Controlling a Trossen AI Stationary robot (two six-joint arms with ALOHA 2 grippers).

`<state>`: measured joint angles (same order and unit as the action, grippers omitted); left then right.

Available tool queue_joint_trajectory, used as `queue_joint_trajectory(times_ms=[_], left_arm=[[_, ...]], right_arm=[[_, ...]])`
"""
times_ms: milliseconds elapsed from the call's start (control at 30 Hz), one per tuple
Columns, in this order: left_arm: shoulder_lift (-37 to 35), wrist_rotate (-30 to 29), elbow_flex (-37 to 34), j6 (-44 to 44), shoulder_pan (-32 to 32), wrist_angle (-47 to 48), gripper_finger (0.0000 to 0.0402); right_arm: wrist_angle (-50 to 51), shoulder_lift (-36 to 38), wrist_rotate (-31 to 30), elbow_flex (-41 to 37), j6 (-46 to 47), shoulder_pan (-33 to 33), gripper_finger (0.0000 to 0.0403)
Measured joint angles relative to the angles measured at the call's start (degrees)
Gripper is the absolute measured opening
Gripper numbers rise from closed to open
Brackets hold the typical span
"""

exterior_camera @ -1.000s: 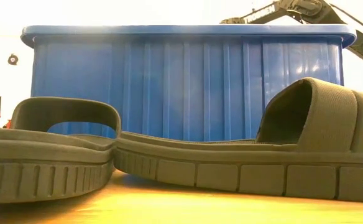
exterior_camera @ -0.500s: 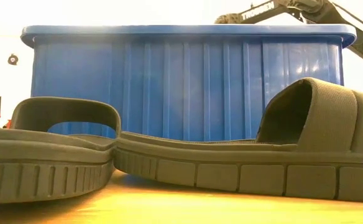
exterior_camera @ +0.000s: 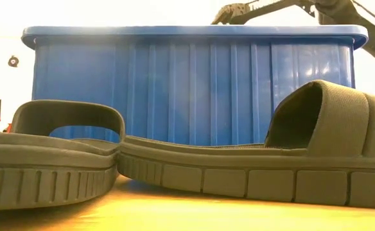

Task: Pick and place slides into bin
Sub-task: Put the black slide into the blue container

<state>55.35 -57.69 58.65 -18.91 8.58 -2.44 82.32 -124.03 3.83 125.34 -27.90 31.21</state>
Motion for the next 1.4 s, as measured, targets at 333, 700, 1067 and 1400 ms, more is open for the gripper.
queue_joint_trajectory(times_ms=[333,700,1067,1400], left_arm=[[-0.68,0.0,-0.04,-1.49,-0.02,0.53,0.0263],[-2.37,0.0,-0.04,-1.01,-0.02,0.44,0.0263],[-2.14,0.0,-0.11,-0.88,-0.07,0.4,0.0263],[-2.03,0.0,-0.13,-0.88,-0.07,0.31,0.0263]], right_arm=[[-0.79,0.99,-10.35,0.0,-0.59,-5.98,0.0155],[-0.97,0.95,-6.23,-0.09,5.77,-5.97,0.0252],[-8.24,0.88,-5.17,-5.09,-0.87,-6.08,0.0239],[-9.99,0.84,-6.07,-10.65,-1.69,-6.06,0.0234]])
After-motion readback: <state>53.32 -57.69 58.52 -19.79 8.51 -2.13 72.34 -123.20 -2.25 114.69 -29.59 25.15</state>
